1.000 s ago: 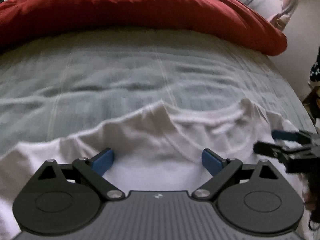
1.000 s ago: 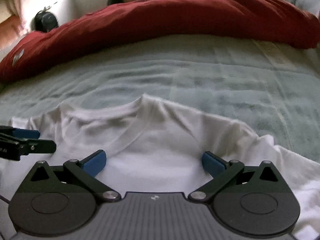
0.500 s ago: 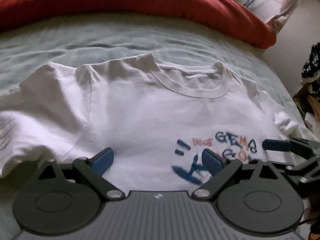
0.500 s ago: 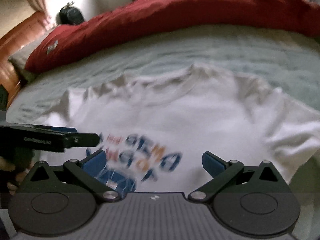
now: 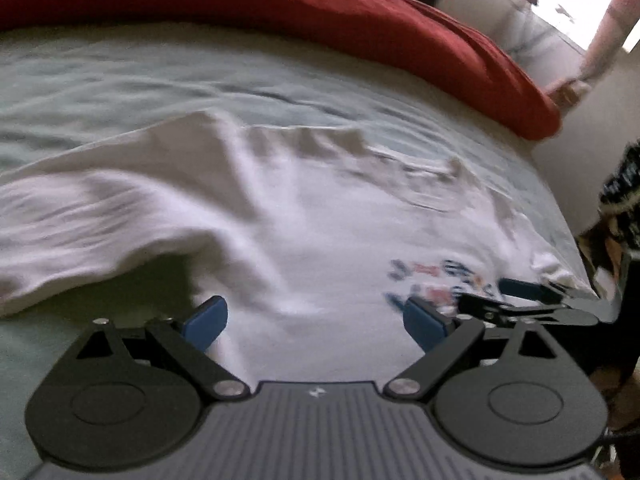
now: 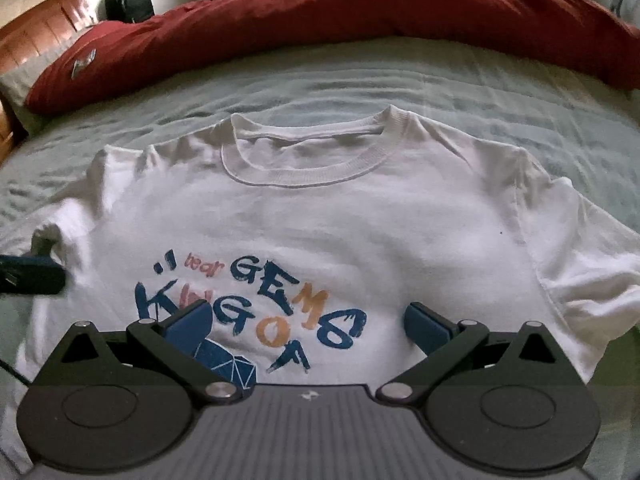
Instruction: Fold clothes
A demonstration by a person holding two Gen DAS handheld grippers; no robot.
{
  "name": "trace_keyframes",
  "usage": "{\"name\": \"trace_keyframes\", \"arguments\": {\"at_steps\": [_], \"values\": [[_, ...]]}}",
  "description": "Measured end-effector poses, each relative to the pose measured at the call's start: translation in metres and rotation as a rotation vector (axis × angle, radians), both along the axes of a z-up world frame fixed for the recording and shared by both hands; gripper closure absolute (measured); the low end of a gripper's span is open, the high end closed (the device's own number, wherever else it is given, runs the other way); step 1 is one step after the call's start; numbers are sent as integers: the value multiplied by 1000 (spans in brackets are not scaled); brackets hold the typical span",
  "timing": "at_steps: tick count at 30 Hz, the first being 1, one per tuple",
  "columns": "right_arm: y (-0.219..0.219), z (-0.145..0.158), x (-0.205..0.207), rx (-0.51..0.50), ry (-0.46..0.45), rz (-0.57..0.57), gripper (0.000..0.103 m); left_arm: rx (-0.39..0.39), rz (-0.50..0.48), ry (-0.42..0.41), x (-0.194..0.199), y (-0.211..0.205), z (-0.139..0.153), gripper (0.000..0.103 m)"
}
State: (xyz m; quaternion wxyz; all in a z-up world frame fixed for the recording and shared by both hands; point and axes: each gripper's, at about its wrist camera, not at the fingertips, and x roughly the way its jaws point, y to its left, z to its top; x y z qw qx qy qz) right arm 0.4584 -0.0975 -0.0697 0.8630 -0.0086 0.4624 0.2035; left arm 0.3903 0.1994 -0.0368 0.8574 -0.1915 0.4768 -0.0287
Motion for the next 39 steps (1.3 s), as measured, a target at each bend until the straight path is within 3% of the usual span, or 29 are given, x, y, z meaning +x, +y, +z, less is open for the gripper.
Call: {"name": "trace_keyframes", "arguments": {"at_steps": [4, 9, 11, 13, 16, 31, 33, 37, 39], "values": [[4, 0, -1, -21, -5, -15, 0, 14, 108, 46, -20, 40, -2, 9], [7, 1, 2, -34, 8, -34, 0, 30, 199, 27, -30, 73, 5, 10], [9, 2, 3, -42, 12, -39, 0, 27, 230, 35, -35, 84, 3, 13], [11, 2, 4, -52, 14, -44, 0, 24, 261, 43, -40, 95, 0, 25], [14, 4, 5, -63, 20, -50, 0, 19, 308, 56, -48, 112, -3, 27], [35, 12, 9, -64, 18, -43, 0, -2, 506, 102, -88, 176, -16, 27], [38, 12, 9, -65, 17, -37, 0, -45, 552, 91, -98, 188, -18, 27], [43, 13, 9, -68, 20, -28, 0, -278, 730, -18, -131, 221, -30, 27], [46, 13, 10, -69, 25, -25, 0, -336, 841, -51, -149, 237, -38, 27]]}}
